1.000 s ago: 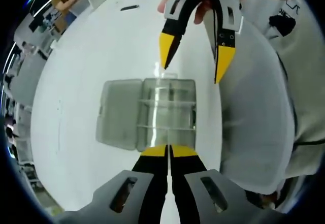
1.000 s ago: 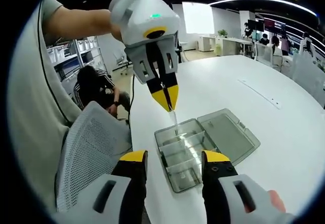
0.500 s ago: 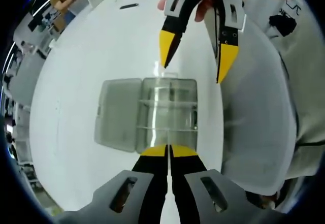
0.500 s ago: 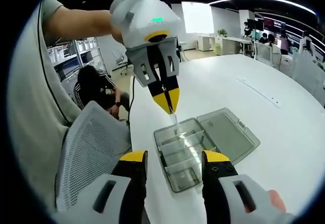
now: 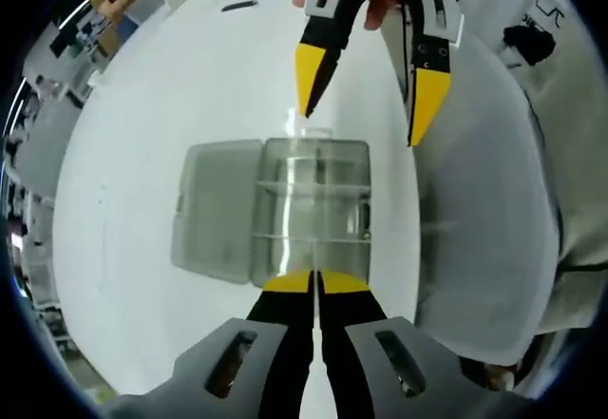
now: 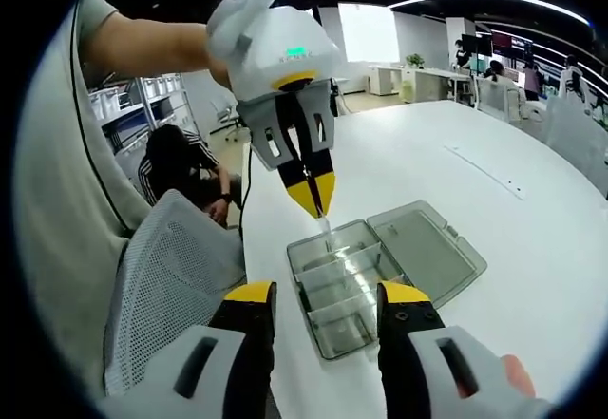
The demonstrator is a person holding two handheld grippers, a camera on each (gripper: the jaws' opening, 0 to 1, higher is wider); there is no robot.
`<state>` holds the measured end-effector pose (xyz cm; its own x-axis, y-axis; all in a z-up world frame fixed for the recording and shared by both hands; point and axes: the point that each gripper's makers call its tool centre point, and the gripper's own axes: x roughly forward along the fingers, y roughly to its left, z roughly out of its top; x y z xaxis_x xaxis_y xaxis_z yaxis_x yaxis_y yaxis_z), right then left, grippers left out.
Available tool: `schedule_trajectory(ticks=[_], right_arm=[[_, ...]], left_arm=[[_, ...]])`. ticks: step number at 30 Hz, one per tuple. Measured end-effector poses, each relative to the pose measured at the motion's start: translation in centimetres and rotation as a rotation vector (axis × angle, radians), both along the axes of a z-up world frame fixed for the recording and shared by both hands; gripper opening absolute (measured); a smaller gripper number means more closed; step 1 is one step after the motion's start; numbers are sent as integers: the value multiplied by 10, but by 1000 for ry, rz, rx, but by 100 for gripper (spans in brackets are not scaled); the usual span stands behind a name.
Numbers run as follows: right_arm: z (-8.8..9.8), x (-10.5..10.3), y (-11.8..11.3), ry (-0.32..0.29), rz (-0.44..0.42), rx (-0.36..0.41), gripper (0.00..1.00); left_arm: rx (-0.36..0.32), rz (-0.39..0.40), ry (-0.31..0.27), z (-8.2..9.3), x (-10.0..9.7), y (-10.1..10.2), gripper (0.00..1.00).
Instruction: Insert the divider into the dual guide fixture by aligning both edges with the guide slots and pushing it downward to the bottom, including one-sided entry, uneven engagement, binding, and posture correction.
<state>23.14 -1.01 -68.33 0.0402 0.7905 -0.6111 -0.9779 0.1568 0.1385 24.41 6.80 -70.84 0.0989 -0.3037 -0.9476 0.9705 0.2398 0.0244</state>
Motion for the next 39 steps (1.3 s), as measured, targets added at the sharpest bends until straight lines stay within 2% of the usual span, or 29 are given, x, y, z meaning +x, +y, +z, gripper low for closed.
schedule_trajectory(ticks=[39], right_arm=[[-3, 0, -3, 20, -1, 1, 39]], left_arm=[[19, 7, 11, -14, 4, 0, 0]])
